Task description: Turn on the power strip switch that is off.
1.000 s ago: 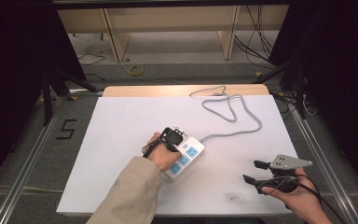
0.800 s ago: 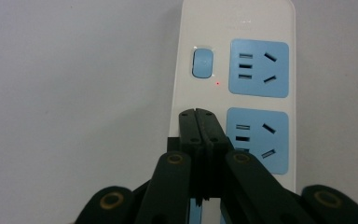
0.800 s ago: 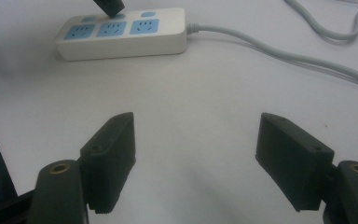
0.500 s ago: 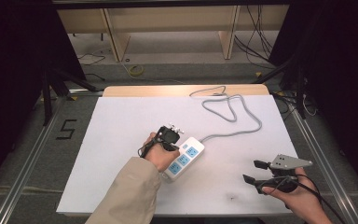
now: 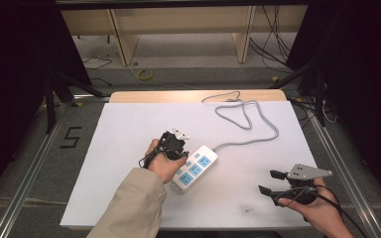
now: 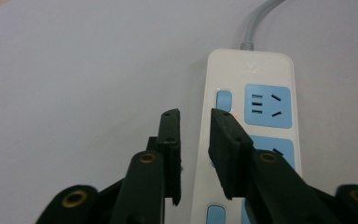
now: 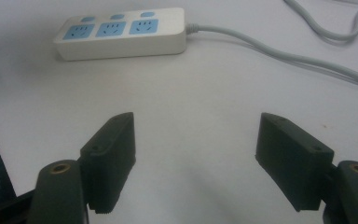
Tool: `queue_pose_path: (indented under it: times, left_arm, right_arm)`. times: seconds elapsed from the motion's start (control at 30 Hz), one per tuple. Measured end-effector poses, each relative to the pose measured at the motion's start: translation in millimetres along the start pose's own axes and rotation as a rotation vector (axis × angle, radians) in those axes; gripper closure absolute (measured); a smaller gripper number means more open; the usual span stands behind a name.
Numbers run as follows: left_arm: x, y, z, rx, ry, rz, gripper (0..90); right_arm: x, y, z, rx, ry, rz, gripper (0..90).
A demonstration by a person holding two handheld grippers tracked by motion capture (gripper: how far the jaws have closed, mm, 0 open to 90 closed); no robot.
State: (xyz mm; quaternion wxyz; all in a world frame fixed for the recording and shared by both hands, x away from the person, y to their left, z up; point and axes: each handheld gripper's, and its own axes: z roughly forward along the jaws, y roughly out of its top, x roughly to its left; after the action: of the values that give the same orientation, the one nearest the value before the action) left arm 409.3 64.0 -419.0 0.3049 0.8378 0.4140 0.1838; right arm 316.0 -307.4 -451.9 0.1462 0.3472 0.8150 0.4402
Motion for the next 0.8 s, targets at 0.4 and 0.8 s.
queue_pose_path:
  times: [0.4,0.8]
  left_arm:
    - [16.4,-14.3,-16.3,-0.057,-0.006,-0.033,36.4]
    - [24.2,-27.9,-26.8,-0.122,-0.014,-0.039,27.5]
  right_arm:
    - [0.3,0.4,0.4,0.001,-0.002,0.001,28.9]
    - [-0.6,0.4,1.2,0.004,-0.003,0.004,28.9]
